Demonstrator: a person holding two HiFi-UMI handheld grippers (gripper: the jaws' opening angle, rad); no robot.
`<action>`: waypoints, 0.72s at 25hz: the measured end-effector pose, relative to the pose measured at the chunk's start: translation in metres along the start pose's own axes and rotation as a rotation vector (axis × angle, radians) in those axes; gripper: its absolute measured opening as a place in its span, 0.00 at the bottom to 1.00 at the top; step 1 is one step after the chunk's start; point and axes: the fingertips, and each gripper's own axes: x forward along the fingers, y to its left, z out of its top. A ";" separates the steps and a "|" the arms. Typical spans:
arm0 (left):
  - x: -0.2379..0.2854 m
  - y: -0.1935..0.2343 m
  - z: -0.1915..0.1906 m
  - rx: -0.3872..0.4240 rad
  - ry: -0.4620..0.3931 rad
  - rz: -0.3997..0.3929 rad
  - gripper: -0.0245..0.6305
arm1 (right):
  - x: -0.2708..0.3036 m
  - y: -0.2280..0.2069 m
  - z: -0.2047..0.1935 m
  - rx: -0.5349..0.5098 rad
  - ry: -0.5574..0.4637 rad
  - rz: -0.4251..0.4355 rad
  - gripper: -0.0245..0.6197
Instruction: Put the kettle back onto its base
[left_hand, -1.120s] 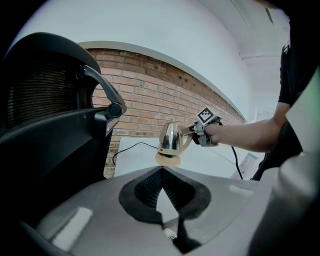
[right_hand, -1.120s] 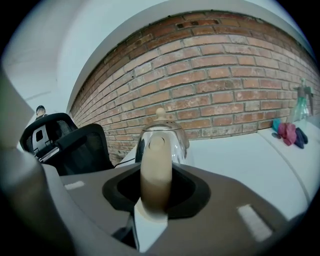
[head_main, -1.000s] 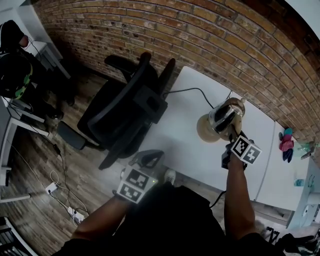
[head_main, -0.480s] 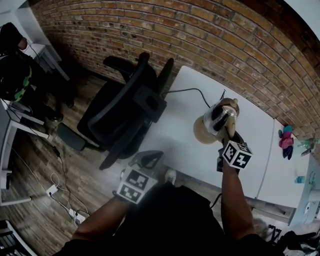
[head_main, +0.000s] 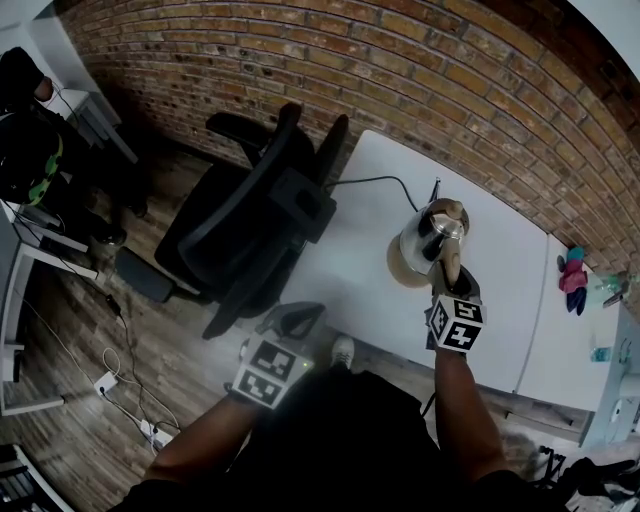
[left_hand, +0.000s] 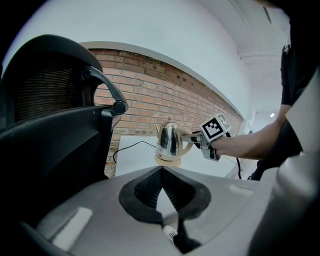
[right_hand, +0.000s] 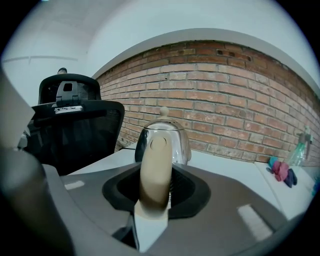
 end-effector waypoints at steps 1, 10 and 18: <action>-0.001 0.000 -0.001 0.000 0.000 -0.001 0.04 | -0.002 0.003 -0.001 -0.003 -0.002 0.002 0.26; -0.008 0.001 -0.004 0.004 -0.002 -0.007 0.04 | -0.009 0.011 -0.009 0.035 0.012 0.006 0.26; -0.013 0.001 -0.005 0.015 -0.002 -0.021 0.04 | -0.014 0.014 -0.017 0.077 0.037 -0.001 0.26</action>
